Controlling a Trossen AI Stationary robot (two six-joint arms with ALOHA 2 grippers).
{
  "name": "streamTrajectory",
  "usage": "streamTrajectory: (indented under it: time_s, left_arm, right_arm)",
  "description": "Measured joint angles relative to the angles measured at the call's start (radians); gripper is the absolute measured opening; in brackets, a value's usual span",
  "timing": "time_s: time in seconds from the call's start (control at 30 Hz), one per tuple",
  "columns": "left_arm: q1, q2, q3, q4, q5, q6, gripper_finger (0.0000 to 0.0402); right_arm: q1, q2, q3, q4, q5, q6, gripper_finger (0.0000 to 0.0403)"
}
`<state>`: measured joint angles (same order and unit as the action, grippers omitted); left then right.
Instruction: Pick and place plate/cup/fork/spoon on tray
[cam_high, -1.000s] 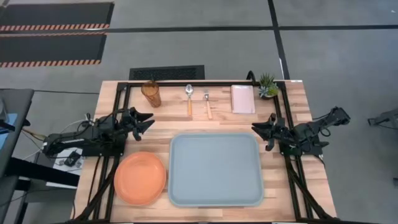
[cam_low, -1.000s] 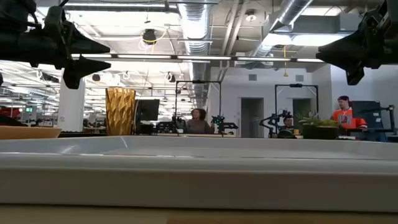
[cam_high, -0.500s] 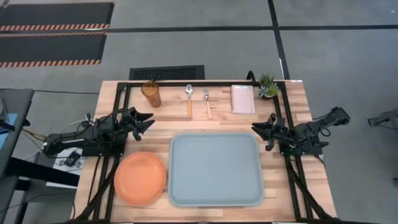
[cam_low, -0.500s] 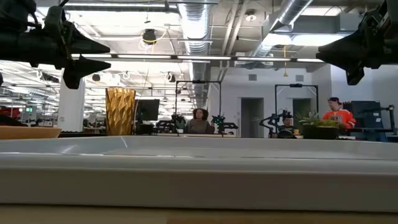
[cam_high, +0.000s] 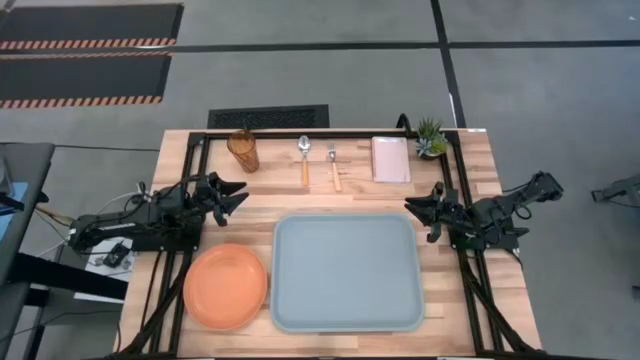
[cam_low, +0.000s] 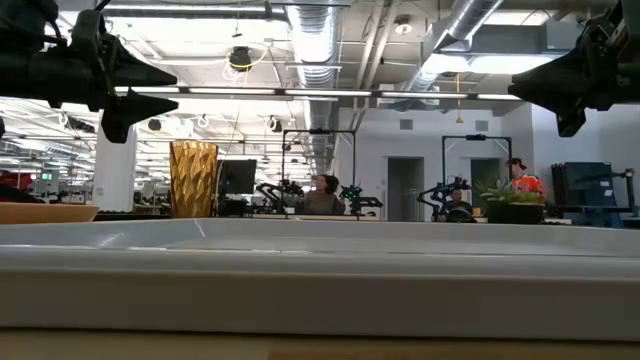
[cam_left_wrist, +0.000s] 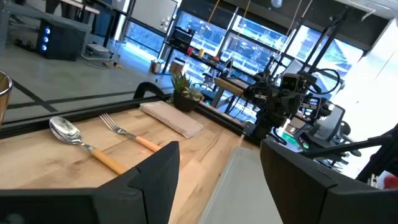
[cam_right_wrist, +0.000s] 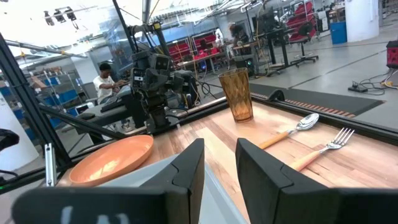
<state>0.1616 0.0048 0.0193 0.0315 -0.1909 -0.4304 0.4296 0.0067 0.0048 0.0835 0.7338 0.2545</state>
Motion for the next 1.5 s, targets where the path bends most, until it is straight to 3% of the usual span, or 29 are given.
streamTrajectory:
  time_s: [0.4, 0.63, 1.07, 1.13, 1.33, 1.5]
  left_arm:
    - [0.000, 0.000, 0.000, 0.000, 0.000, -0.001, 0.0213]
    - [0.000, 0.000, 0.000, 0.001, -0.003, -0.158, 0.0213]
    - [0.000, 0.000, 0.000, 0.018, -0.191, -0.391, 0.0213]
    - [0.000, 0.000, 0.000, 0.019, -0.200, -0.380, 0.0213]
    - [0.000, 0.000, 0.000, 0.020, -0.227, -0.388, 0.0213]
    - [0.000, 0.000, 0.000, 0.020, -0.228, -0.521, 0.0213]
  right_arm:
    - [0.000, 0.000, 0.000, 0.000, 0.000, 0.000, 0.0118]
    - [0.000, 0.000, 0.000, 0.000, 0.000, 0.000, 0.0118]
    - [0.000, 0.000, 0.000, 0.006, 0.041, 0.008, 0.0118]
    - [0.000, 0.000, 0.000, 0.006, 0.047, 0.065, 0.0118]
    - [0.001, 0.000, 0.000, 0.021, 0.047, 0.463, 0.0118]
    - [-0.015, -0.001, 0.000, 0.019, 0.056, 0.513, 0.0118]
